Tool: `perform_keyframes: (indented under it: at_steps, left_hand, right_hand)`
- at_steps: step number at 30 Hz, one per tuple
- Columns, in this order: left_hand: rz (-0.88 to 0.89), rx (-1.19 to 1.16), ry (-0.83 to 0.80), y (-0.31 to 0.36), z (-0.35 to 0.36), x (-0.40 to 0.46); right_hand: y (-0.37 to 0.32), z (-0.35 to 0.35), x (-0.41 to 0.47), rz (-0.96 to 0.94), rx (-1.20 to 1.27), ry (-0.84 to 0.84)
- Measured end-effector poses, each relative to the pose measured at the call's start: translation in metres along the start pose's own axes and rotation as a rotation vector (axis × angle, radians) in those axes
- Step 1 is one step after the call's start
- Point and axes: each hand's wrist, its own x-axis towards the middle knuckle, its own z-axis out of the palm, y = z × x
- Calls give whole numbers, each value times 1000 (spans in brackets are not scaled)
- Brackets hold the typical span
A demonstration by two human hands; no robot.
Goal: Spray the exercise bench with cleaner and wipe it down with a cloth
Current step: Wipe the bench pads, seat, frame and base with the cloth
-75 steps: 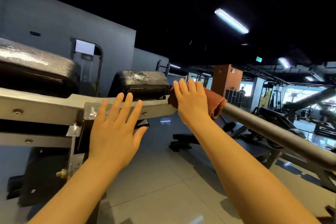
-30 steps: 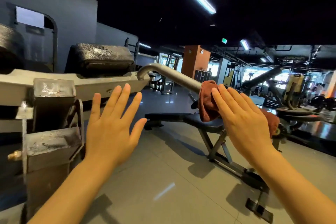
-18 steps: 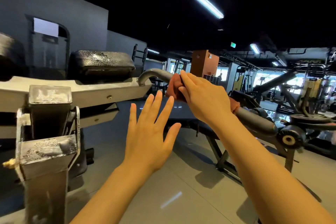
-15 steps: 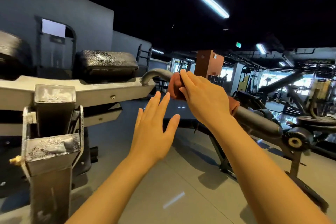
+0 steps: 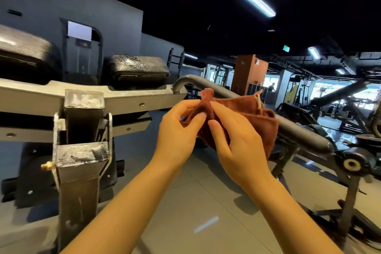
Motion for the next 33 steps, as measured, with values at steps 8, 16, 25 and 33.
perform_keyframes:
  at_steps: [8,16,25,33]
  left_hand:
    - [300,974,-173,16,-87,-6]
    - [408,1274,-40,40,-136,-7]
    - [518,1482,111,32,-155,38]
    - [395,1434,167,-4,-184,20]
  right_hand:
    - [-46,63,1,303,575,-337]
    - [-58,94,16,519,787,-202]
    - [-29,164,92,-2,473,304]
    - [3,217,90,-206,107,241]
